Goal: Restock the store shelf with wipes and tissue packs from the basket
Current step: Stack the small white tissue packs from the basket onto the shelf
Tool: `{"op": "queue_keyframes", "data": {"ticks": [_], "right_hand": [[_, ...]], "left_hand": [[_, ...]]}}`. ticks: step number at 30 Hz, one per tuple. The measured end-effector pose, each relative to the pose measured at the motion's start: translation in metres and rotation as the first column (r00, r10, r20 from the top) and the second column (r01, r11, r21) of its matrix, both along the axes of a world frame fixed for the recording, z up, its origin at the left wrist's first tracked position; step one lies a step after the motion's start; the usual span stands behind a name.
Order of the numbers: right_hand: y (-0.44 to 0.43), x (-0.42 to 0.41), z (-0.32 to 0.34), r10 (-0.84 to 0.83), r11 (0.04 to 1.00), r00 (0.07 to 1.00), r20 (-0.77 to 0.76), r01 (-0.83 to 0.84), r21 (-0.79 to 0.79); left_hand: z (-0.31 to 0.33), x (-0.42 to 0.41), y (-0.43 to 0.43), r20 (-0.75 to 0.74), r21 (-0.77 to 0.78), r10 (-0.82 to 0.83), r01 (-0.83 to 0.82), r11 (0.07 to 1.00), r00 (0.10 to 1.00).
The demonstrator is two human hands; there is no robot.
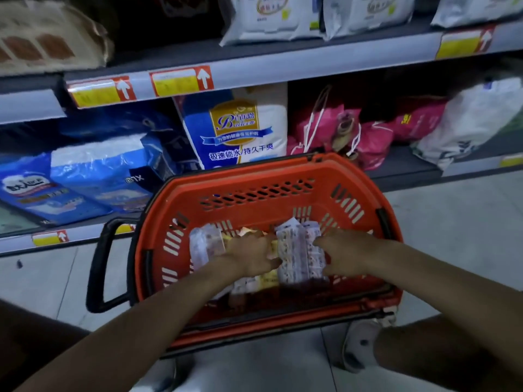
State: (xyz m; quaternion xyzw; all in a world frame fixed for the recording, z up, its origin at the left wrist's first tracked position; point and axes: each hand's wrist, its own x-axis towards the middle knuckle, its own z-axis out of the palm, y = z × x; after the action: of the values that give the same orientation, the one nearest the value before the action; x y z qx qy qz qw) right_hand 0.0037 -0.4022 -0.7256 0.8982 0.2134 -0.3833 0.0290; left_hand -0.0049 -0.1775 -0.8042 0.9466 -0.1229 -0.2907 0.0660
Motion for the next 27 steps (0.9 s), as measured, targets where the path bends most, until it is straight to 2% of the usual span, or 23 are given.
{"op": "queue_keyframes", "data": {"ticks": [3,6,10,15,18,21,27], "right_hand": [[-0.014,-0.007,-0.013,0.024,0.997,0.999,-0.038,-0.027,-0.067],[-0.026,-0.01,-0.021,0.029,0.998,0.999,-0.021,-0.03,-0.06],[-0.033,-0.012,-0.022,0.034,0.999,0.998,0.043,-0.033,-0.028],[-0.032,-0.013,-0.023,0.049,0.999,0.997,0.067,-0.048,-0.013],[-0.031,-0.013,-0.022,0.063,0.998,0.996,0.056,-0.061,-0.027],[-0.028,-0.013,-0.019,0.087,0.995,0.995,0.049,-0.084,-0.048],[-0.028,-0.015,-0.02,0.111,0.992,0.993,0.049,-0.107,-0.071]], "left_hand": [[-0.023,0.012,-0.026,-0.232,-0.081,0.066,-0.087,0.993,0.971],[-0.043,0.023,-0.05,-0.319,-0.104,0.161,-0.203,0.974,0.934],[-0.068,0.034,-0.075,-0.327,-0.1,0.25,-0.296,0.95,0.911],[-0.098,0.038,-0.096,-0.163,0.008,0.333,-0.336,0.942,0.929],[-0.111,0.04,-0.097,-0.128,0.062,0.361,-0.356,0.932,0.924],[-0.118,0.042,-0.093,-0.126,0.098,0.345,-0.335,0.937,0.93],[-0.118,0.05,-0.09,-0.208,0.042,0.433,-0.434,0.9,0.877]]}}
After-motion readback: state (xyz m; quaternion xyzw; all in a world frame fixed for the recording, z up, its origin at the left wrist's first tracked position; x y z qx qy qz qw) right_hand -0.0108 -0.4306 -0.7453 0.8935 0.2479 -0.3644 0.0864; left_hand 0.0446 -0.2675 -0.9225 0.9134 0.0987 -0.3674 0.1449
